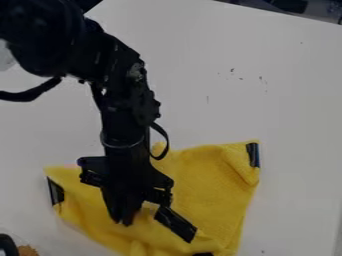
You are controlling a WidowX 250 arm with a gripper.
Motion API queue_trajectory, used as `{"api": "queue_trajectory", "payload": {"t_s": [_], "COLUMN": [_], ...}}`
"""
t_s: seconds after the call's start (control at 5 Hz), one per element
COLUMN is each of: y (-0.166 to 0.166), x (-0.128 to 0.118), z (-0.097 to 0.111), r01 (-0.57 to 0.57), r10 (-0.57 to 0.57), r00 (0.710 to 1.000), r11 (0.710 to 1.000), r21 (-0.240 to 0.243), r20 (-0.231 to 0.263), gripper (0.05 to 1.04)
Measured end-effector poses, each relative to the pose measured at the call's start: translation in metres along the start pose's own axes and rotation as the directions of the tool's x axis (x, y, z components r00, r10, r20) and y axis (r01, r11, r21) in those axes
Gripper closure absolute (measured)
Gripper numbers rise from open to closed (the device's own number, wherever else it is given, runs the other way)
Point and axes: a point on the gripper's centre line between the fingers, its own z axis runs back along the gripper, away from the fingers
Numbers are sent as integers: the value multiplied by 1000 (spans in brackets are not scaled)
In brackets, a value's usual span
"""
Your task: Lift the cloth from the bottom to the center
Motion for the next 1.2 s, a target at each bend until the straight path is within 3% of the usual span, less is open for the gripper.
{"api": "queue_trajectory", "payload": {"t_s": [0.2, 0.6, 0.8, 1.0, 1.2], "y": [-6, -19, -23, -20, -15], "x": [2, 22, 31, 17, 6], "z": [22, 65, 64, 39, 19], "r01": [-22, -53, -27, -52, -73], "r10": [21, 44, 19, 51, 75], "r00": [999, 990, 990, 992, 992], "r11": [999, 996, 998, 999, 997], "r21": [23, 67, 53, 7, -26], "r20": [29, 133, 142, 111, 100], "gripper": [1026, 1032, 1011, 857, 595]}}
